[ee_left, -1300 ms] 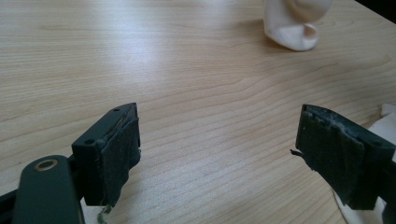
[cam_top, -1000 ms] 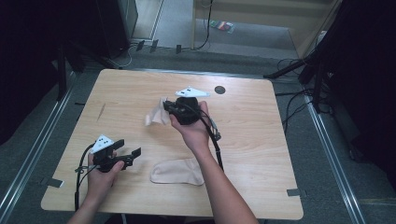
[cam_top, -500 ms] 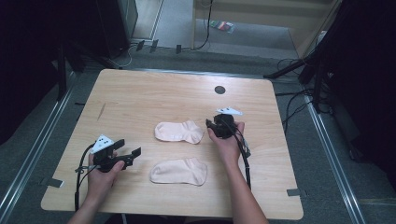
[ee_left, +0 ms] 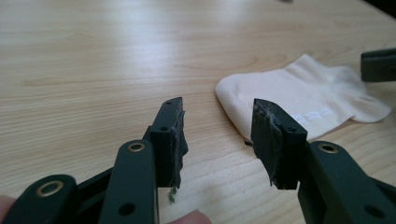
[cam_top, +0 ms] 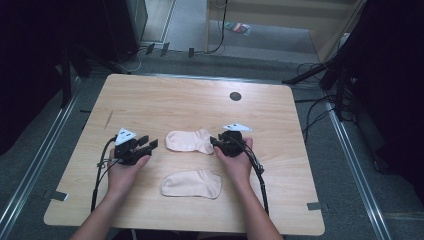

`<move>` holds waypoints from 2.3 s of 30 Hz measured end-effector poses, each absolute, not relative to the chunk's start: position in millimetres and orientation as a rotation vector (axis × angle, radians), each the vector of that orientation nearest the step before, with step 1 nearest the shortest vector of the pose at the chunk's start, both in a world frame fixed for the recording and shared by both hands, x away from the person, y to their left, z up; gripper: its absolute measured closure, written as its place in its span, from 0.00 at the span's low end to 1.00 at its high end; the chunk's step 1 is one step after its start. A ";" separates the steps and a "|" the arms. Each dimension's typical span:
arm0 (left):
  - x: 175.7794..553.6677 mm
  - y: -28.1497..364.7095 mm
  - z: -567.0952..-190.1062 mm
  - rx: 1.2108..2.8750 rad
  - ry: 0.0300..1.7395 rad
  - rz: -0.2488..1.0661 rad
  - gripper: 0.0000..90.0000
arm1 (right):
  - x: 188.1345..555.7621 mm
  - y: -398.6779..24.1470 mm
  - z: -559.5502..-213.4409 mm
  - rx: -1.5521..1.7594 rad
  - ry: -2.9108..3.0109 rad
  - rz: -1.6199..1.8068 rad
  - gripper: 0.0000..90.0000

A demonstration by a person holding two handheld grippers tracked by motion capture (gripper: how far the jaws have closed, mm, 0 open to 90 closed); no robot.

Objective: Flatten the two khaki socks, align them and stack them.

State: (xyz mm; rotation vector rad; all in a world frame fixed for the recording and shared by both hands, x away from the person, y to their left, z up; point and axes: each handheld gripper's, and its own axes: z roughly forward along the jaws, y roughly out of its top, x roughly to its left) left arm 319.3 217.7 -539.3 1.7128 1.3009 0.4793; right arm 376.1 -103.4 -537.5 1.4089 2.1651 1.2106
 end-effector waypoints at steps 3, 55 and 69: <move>328.0 210.4 -541.1 1.733 1.303 0.463 0.63 | 376.5 -103.2 -537.3 1.410 2.157 1.210 0.66; 291.9 203.1 -516.1 1.829 1.127 0.426 1.00 | 331.7 -119.3 -508.2 1.375 2.122 1.211 0.97; 243.3 203.2 -515.2 1.837 1.100 0.412 1.00 | 282.9 -129.7 -508.3 1.364 2.174 1.252 0.97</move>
